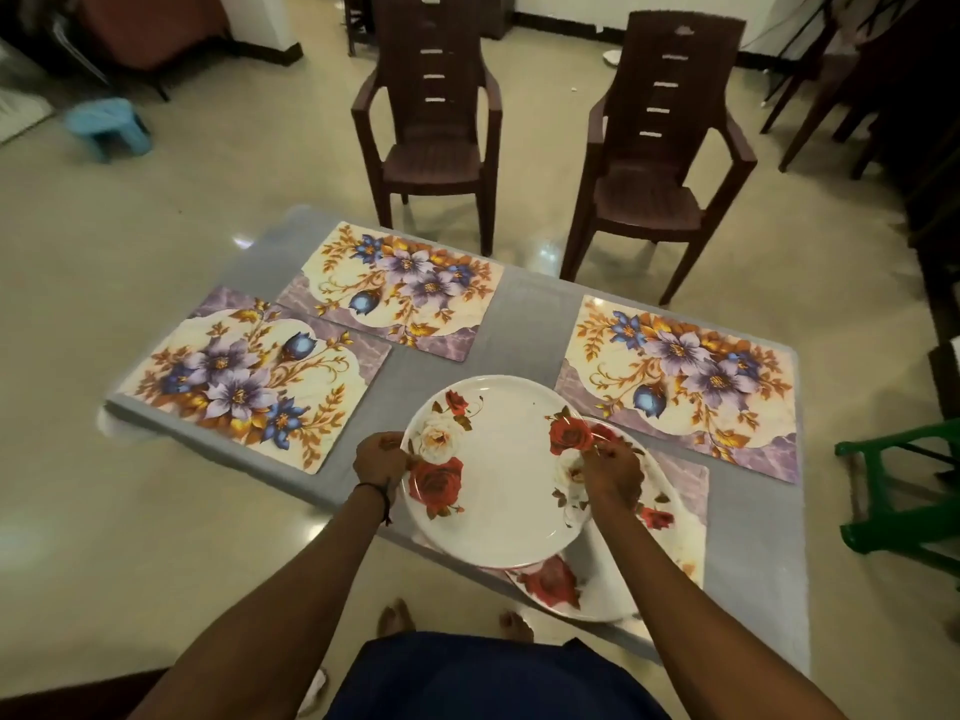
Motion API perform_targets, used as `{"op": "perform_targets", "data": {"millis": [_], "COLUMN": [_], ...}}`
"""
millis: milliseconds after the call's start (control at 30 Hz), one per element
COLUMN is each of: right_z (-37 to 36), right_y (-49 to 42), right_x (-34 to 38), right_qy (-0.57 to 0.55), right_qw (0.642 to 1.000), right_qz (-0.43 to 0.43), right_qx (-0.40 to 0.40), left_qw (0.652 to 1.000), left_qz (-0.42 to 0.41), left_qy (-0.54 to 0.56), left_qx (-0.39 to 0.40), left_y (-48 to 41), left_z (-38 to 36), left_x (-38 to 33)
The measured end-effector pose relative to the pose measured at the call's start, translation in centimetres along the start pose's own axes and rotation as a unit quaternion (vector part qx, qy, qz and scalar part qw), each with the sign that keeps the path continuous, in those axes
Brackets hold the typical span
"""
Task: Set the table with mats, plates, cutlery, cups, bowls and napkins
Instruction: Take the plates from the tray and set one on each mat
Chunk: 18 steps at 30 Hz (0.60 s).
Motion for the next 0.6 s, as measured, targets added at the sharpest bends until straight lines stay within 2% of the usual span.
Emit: {"op": "perform_targets", "data": {"millis": [200, 433, 600], "right_z": [-8.7, -18.5, -24.3], "right_y": [4.4, 11.3, 14.8], "right_x": [3.1, 6.0, 8.1], "right_qy": [0.046, 0.072, 0.093], "right_qw": [0.997, 0.994, 0.993], "right_qz": [0.027, 0.060, 0.039], "right_qx": [0.047, 0.062, 0.061], "left_qw": [0.997, 0.997, 0.996], "left_qz": [0.021, 0.017, 0.010], "left_qy": [0.048, 0.037, 0.035], "left_qx": [-0.064, -0.073, -0.081], "left_y": [-3.6, -11.8, -17.6], "left_z": [8.5, 18.7, 24.0], "left_x": [2.0, 7.0, 10.6]}}
Point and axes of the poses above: each hand's wrist, its own y-axis away from the middle knuckle, its own z-axis out of the back of the hand, x = y × z, the point moved 5 cm from there along -y, towards the middle knuckle, and after that the axes turned 13 degrees about -z, right-handed, at the moved point
